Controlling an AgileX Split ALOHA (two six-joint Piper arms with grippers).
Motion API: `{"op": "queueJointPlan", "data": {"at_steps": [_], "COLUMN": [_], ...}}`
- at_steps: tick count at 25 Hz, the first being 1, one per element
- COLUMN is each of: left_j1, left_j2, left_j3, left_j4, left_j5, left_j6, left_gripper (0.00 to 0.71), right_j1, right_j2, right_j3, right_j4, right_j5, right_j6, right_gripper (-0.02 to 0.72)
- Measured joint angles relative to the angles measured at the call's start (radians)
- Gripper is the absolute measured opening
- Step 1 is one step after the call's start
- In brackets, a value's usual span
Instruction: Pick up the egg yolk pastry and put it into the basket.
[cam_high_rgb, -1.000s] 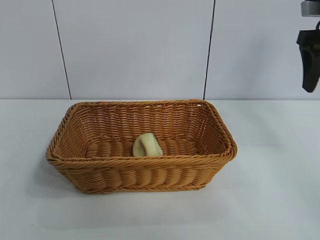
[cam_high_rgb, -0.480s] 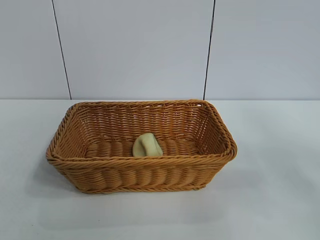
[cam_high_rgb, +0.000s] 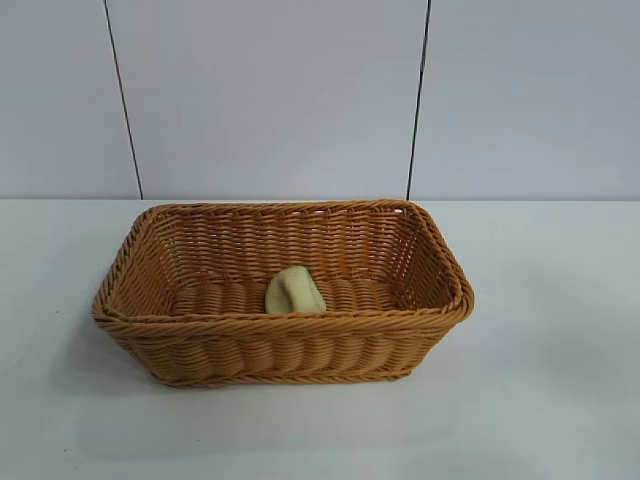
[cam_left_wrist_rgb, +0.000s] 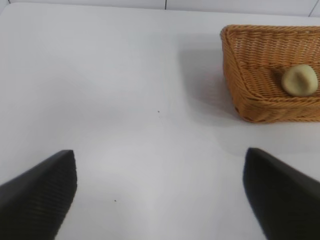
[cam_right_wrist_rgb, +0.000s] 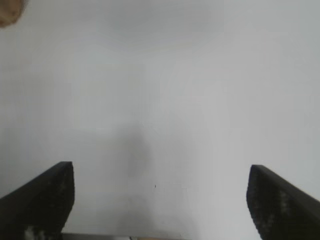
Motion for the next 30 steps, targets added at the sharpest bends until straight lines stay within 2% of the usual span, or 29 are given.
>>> {"op": "queueJointPlan", "data": {"at_steps": [6, 15, 30], "left_j1": [0.000, 0.000, 0.000], "left_j2": [0.000, 0.000, 0.000], "left_j3": [0.000, 0.000, 0.000], "left_j4": [0.000, 0.000, 0.000], "left_j5": [0.000, 0.000, 0.000], "left_j6": [0.000, 0.000, 0.000], "left_gripper": [0.696, 0.696, 0.696], "right_j1": [0.000, 0.068, 0.070], "right_j2": [-0.169, -0.176, -0.176], "right_j3": [0.003, 0.005, 0.005], "right_j4": [0.001, 0.011, 0.012], "right_j5": [0.001, 0.002, 0.002], "right_j6": [0.000, 0.000, -0.001], "right_gripper": [0.642, 0.642, 0.642]}}
